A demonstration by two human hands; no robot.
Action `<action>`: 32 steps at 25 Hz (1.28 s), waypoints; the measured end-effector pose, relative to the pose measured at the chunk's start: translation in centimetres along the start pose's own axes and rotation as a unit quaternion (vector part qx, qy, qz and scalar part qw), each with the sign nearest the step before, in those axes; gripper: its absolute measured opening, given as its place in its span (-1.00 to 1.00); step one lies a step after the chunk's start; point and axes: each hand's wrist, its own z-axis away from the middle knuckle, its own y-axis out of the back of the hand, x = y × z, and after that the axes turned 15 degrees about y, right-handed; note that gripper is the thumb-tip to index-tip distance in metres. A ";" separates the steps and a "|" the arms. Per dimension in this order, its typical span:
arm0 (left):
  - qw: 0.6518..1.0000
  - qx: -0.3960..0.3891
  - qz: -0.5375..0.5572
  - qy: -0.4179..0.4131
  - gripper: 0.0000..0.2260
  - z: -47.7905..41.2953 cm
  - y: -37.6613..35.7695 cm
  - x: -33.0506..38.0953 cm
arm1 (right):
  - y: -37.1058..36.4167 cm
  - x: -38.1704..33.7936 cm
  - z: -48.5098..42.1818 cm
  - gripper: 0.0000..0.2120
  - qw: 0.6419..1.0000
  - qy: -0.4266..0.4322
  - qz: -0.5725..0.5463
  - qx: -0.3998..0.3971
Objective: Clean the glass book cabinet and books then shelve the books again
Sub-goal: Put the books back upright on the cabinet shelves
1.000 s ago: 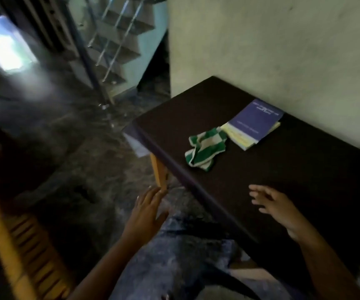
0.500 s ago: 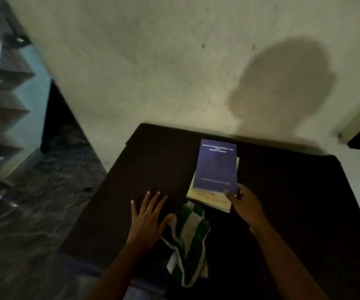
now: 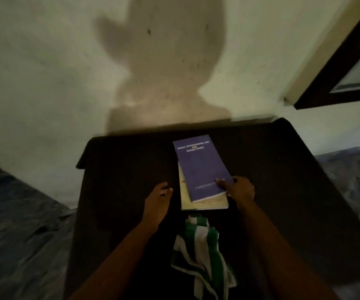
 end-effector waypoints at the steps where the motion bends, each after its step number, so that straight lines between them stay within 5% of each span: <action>1: 0.995 -0.046 0.059 0.062 -0.72 -0.6 -1.0 1.4 | 0.6 0.4 0.7 -0.61 0.998 -0.017 -0.057 0.016; 6: 0.980 -0.097 0.092 0.150 -0.71 -1.0 -3.7 4.3 | 1.6 3.0 6.2 -0.67 0.939 -0.106 -0.315 0.086; 12: 0.995 -0.098 0.001 -0.008 -0.60 1.9 -7.2 4.9 | 2.3 4.1 10.5 -0.82 0.861 -0.121 -0.469 0.154; 18: 0.975 -0.220 0.014 0.009 -0.73 10.1 -9.7 7.2 | 9.7 7.7 16.6 -0.94 0.787 -0.100 -0.568 0.219; 24: 0.947 -0.300 -0.095 -0.056 -0.80 18.7 -24.4 5.3 | 22.2 17.5 25.8 -0.71 0.735 -0.046 -0.603 0.308; 27: 0.923 -0.364 -0.115 -0.055 -0.86 23.7 -34.6 2.5 | 30.1 22.8 30.0 -0.76 0.699 -0.006 -0.620 0.356; 32: 0.863 -0.501 -0.053 0.026 -0.69 31.2 -49.6 0.3 | 41.5 29.5 31.9 -0.79 0.719 0.037 -0.578 0.385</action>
